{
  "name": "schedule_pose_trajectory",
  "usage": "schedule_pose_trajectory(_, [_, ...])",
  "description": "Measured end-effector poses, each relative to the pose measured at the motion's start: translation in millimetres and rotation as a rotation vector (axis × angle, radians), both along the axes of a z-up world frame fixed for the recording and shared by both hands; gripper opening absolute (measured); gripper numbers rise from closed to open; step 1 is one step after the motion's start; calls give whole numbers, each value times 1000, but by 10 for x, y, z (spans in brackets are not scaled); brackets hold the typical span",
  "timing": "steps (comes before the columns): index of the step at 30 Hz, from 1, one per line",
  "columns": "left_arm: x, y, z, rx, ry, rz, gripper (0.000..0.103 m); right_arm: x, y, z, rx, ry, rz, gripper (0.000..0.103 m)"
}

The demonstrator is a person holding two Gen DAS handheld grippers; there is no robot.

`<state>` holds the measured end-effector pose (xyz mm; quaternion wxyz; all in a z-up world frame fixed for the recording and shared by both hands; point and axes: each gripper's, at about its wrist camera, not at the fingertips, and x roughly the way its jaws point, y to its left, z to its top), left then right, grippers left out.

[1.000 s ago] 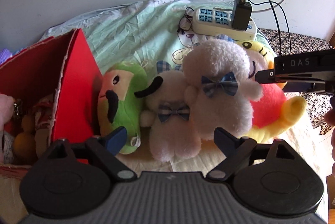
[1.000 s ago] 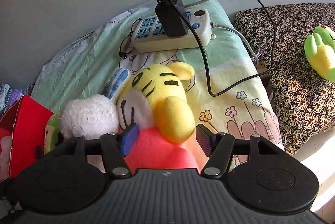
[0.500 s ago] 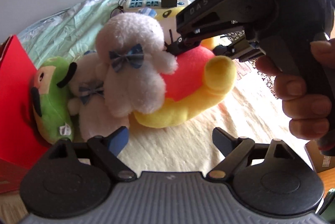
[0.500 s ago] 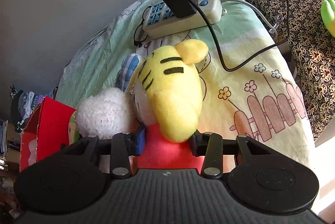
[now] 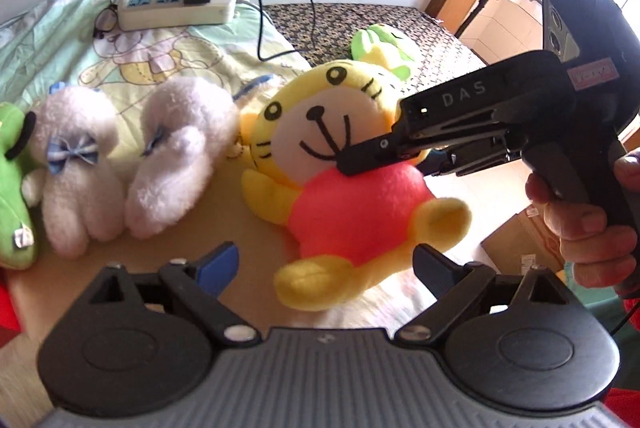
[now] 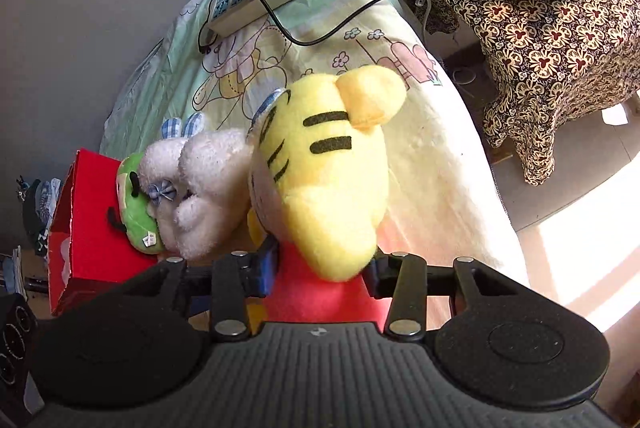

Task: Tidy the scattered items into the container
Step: 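Close the right gripper on the tiger's head while the left gripper grips its belly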

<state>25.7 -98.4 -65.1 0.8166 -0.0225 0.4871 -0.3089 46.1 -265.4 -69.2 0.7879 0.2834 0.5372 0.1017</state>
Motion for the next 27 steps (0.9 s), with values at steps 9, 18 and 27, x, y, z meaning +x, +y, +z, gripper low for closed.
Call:
schedule_pose_trajectory(9, [142, -340, -298, 1, 97, -50, 92, -39, -123, -163, 34, -30, -104, 61])
schedule_pose_trajectory(18, [218, -619, -307, 24, 77, -89, 76, -78, -172, -197, 29, -36, -108, 54])
schedule_pose_trajectory(27, [-43, -630, 65, -19, -8, -145, 72, -347, -223, 226, 37, -97, -117, 50])
